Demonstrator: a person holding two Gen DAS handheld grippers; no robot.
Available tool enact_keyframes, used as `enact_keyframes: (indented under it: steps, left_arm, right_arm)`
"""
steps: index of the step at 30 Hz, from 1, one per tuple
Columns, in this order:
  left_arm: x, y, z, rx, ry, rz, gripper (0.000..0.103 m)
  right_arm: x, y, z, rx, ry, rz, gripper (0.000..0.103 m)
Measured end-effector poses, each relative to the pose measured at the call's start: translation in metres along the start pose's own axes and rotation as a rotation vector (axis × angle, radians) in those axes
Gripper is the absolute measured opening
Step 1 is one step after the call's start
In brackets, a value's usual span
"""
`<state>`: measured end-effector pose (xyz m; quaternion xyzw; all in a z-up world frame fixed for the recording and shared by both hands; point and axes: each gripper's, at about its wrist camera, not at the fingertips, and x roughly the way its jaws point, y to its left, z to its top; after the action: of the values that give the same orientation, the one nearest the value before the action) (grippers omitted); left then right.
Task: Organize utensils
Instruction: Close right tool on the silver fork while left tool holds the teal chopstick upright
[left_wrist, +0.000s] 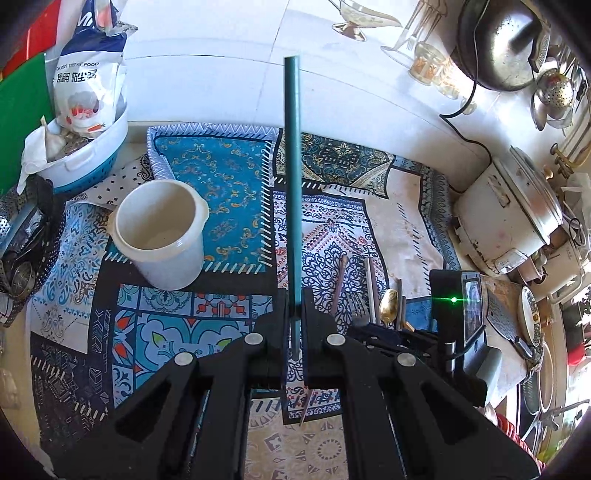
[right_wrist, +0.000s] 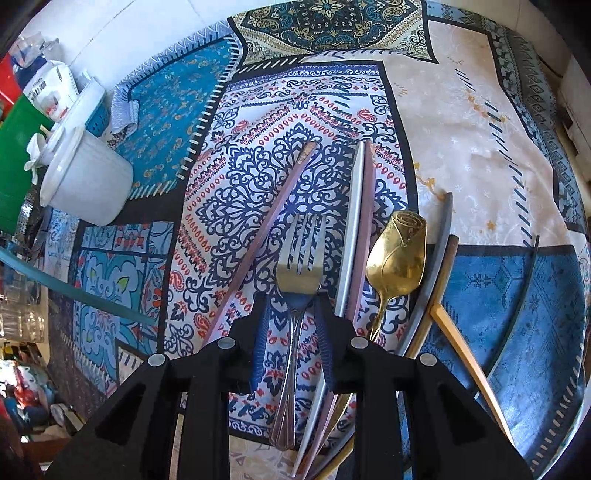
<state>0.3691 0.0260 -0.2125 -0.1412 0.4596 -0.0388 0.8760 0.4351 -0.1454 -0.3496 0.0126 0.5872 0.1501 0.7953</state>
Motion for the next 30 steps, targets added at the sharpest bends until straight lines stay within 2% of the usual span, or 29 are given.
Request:
enact_keyframes:
  steps: [8, 13, 21, 30]
  left_arm:
    - [0.001, 0.007, 0.000, 0.002, 0.017, 0.007, 0.004]
    - [-0.004, 0.009, 0.000, 0.018, 0.019, 0.007, 0.004]
    - [-0.017, 0.013, 0.006, 0.034, -0.007, -0.006, 0.004]
    - [-0.043, 0.022, 0.021, 0.036, -0.074, -0.024, 0.004]
  right_arm:
    - [0.002, 0.016, -0.001, -0.053, -0.123, -0.097, 0.023]
    - [-0.001, 0.011, 0.002, 0.006, -0.127, -0.075, 0.022]
    - [-0.042, 0.009, -0.001, 0.067, -0.236, -0.064, 0.022]
    - [-0.088, 0.022, -0.001, 0.100, -0.338, -0.028, 0.022]
